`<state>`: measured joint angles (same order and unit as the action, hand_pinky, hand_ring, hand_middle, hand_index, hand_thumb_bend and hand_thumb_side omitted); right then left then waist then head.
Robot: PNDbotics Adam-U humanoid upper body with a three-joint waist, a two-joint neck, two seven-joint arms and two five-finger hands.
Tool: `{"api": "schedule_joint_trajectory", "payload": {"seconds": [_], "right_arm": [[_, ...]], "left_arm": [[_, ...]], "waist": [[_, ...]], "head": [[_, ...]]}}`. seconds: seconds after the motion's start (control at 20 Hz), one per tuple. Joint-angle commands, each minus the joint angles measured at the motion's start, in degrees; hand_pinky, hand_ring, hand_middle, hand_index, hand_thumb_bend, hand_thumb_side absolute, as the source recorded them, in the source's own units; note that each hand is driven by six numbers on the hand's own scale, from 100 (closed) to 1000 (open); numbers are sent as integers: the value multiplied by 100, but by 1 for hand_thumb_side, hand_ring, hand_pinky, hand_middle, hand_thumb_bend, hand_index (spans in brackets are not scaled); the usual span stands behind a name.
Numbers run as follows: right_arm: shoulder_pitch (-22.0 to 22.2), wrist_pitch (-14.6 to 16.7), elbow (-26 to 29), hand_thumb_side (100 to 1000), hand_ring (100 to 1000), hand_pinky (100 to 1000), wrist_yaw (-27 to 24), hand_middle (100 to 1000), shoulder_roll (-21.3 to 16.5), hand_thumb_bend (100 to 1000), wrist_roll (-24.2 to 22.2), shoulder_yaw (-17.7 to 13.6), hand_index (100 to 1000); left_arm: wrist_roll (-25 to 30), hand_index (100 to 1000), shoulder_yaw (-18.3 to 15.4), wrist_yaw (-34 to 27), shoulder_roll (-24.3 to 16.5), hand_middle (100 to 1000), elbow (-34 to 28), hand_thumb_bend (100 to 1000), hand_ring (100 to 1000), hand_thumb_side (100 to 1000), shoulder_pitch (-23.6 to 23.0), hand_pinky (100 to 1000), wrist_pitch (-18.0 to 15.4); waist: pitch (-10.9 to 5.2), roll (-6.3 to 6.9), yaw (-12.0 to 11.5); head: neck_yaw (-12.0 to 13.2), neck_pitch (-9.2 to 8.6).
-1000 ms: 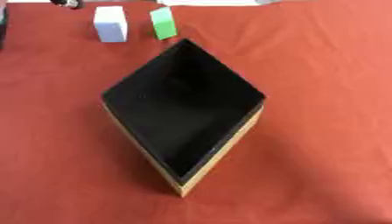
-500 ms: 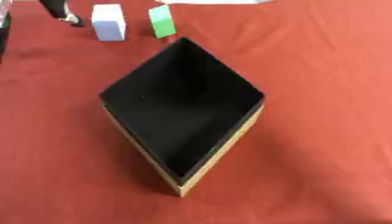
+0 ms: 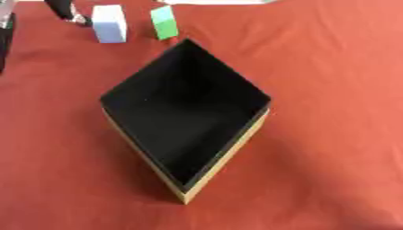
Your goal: Pick up objects on the table and place them in the box.
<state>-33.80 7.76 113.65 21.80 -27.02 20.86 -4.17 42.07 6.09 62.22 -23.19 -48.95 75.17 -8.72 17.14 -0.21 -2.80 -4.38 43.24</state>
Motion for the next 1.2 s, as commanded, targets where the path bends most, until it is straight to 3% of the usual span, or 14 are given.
{"api": "schedule_joint_trajectory", "payload": {"seconds": [0.05, 0.5, 0.55, 0.7, 0.95, 1.2], "right_arm": [[-101, 8, 94, 673, 630, 779, -49, 545, -166, 100, -27, -11, 804], [-133, 5, 94, 672, 630, 779, -70, 544, -188, 100, -41, -4, 804], [-131, -1, 94, 671, 627, 779, -70, 540, -191, 100, -43, -2, 804], [-218, 11, 94, 671, 626, 779, -104, 538, -256, 100, -44, 22, 804], [-286, 17, 94, 670, 625, 778, -152, 535, -295, 100, -44, 31, 804], [-358, 17, 94, 670, 624, 778, -189, 533, -327, 100, -53, 39, 804]], "left_arm": [[32, 1000, -90, 9, -69, 975, 12, 487, 1000, 204, 236, 892, 40], [-10, 1000, -176, 283, -31, 985, 151, 502, 1000, 210, 337, 896, 100], [-12, 1000, -167, 279, -20, 989, 143, 557, 1000, 153, 342, 898, 92], [-187, 1000, -323, 444, -167, 988, 290, 591, 1000, 129, 452, 904, 254], [-522, 999, -380, 841, -96, 986, 427, 591, 1000, 106, 532, 896, 595], [-721, 995, -552, 1101, -41, 982, 551, 579, 1000, 100, 551, 884, 663]], "waist": [[-79, 5, 16], [-29, 5, 30], [-22, 12, 35], [159, 60, 104], [294, 87, 177], [417, 99, 253]], "head": [[81, -56], [143, -91], [170, -94], [367, -286], [462, -421], [528, -551]]}}
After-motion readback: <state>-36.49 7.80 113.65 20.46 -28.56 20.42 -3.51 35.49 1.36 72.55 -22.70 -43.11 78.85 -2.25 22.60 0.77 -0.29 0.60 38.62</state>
